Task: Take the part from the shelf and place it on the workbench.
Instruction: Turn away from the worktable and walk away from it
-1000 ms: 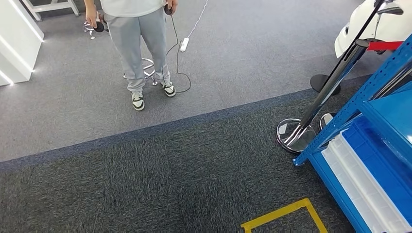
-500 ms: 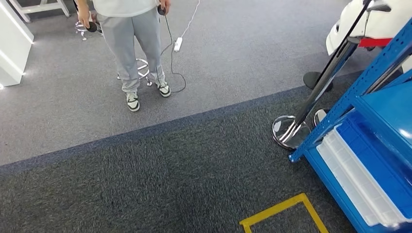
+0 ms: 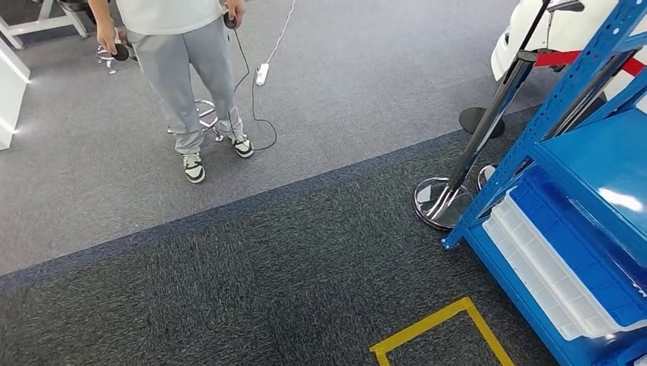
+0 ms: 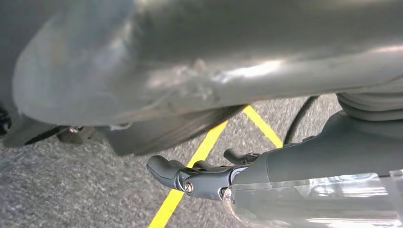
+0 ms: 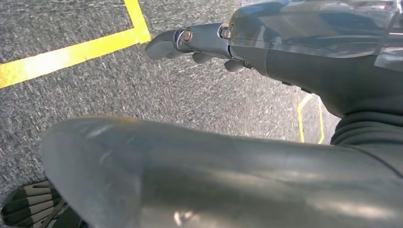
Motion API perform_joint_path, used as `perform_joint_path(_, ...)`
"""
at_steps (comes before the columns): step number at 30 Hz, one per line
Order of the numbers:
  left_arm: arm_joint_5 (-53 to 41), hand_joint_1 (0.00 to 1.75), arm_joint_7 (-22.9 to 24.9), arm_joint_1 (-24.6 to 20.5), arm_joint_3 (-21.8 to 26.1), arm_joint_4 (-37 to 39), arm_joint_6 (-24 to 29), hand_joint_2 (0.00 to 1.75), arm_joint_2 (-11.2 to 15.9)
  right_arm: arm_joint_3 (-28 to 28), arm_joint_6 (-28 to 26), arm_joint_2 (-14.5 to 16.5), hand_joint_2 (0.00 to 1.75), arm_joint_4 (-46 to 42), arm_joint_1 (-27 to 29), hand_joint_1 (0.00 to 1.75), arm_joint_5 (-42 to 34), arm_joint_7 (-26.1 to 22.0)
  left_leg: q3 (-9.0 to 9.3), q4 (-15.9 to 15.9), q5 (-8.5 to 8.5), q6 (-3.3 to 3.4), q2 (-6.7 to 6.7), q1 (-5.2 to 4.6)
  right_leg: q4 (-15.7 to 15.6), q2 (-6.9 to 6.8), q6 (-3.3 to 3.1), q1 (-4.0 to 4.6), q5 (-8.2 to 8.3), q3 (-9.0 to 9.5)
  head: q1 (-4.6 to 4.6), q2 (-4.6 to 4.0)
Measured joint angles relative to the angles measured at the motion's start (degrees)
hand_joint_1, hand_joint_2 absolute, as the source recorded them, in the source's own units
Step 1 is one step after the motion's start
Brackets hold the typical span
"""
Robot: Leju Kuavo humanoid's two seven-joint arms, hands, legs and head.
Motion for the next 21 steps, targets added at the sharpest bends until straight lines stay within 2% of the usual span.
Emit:
perform_joint_path(3, 0.0, 0.0, 0.0, 0.0, -0.2, 0.0, 0.0, 0.0, 0.0, 0.0, 0.0, 0.0, 0.0, 0.0, 0.1, 0.0, 0.0, 0.0, 0.19, -0.8, 0.32, 0.85, 0.27, -0.14, 0.0, 0.15, 1.15, -0.18, -0.01, -0.14, 0.02, 0.0)
perform_joint_path(4, 0.0, 0.0, 0.0, 0.0, -0.3, 0.0, 0.0, 0.0, 0.0, 0.0, 0.1, 0.0, 0.0, 0.0, 0.1, 0.0, 0.1, 0.0, 0.33, -1.3, 0.65, 1.26, 0.49, -0.05, 0.8, -0.2, 1.41, -0.2, -0.65, -0.48, 0.07, 0.0)
perform_joint_path(5, 0.0, 0.0, 0.0, 0.0, -0.3, 0.0, -0.1, 0.0, 0.0, 0.0, 0.1, 0.0, 0.0, 0.0, 0.1, 0.0, 0.2, 0.0, 0.43, -1.7, 0.97, 1.6, 0.75, 0.07, 2.6, -0.6, 1.61, -0.2, -1.93, -1.31, 0.11, 0.0)
perform_joint_path(8, 0.3, 0.0, 0.0, 0.1, -0.3, 0.0, -0.4, 0.0, 0.1, 0.0, 0.1, 0.0, 0.0, 0.0, 0.1, 0.0, 0.7, -0.1, 0.27, -1.9, 1.23, 1.97, 1.54, 0.02, 13.1, -1.41, 1.99, -0.37, -7.31, -6.22, 0.21, 0.0)
perform_joint_path(9, 0.4, 0.0, 0.0, 0.2, -0.3, 0.0, -0.6, 0.0, 0.1, 0.0, 0.1, 0.0, 0.0, 0.0, 0.1, 0.0, 0.9, -0.2, 0.22, -1.8, 1.2, 1.97, 1.78, -0.01, 15.3, -1.48, 2.13, -0.44, -7.79, -7.27, 0.22, 0.0)
perform_joint_path(10, 0.4, 0.0, 0.0, 0.2, -0.3, 0.0, -0.7, 0.0, 0.2, 0.0, 0.1, 0.0, 0.0, 0.0, 0.1, 0.0, 1.0, -0.2, 0.22, -1.7, 1.15, 1.93, 1.97, -0.02, 15.3, -1.6, 2.23, -0.52, -7.08, -7.24, 0.22, 0.0)
perform_joint_path(11, 0.5, 0.0, 0.0, 0.3, -0.3, 0.0, -0.8, 0.0, 0.2, 0.0, 0.0, 0.1, 0.0, 0.0, 0.2, 0.0, 1.2, -0.2, 0.27, -1.7, 1.07, 1.85, 2.11, 0.0, 13.2, -1.78, 2.29, -0.59, -5.47, -6.13, 0.22, 0.0)
perform_joint_path(13, 0.5, 0.0, 0.0, 0.3, -0.3, 0.0, -1.0, 0.0, 0.3, 0.0, -0.1, 0.0, 0.0, 0.0, 0.2, 0.0, 1.4, -0.1, 0.35, -1.3, 0.75, 1.44, 2.36, -0.1, 5.4, -2.74, 2.15, -0.62, -1.86, -2.12, 0.23, 0.0)
perform_joint_path(15, 0.5, 0.0, -0.1, 0.3, -0.3, 0.0, -1.0, 0.0, 0.3, 0.0, -0.1, 0.1, 0.0, 0.0, 0.1, 0.0, 1.6, -0.1, 0.32, -0.9, 0.36, 0.86, 2.57, -0.34, 0.5, -3.31, 1.59, -0.45, -0.5, 0.19, 0.16, 0.0)
perform_joint_path(19, 0.8, 0.0, -0.5, 0.3, -0.3, 0.0, -1.0, 0.0, 0.6, 0.0, -0.3, 0.3, 0.0, 0.0, 0.1, 0.0, 2.4, 0.0, 0.21, 0.1, -0.5, -0.33, 2.66, -0.23, -0.1, -2.72, 0.26, -0.32, -0.34, 0.27, 0.1, 0.0)
perform_joint_path(21, 1.0, 0.0, -0.7, 0.3, -0.2, 0.0, -1.1, 0.0, 0.8, 0.0, -0.4, 0.4, 0.0, 0.0, 0.0, 0.0, 2.5, 0.0, -1.67, 4.5, -3.48, -0.95, 2.06, 0.01, -0.4, -2.51, -0.36, -0.48, -0.12, 0.29, -0.02, 0.0)
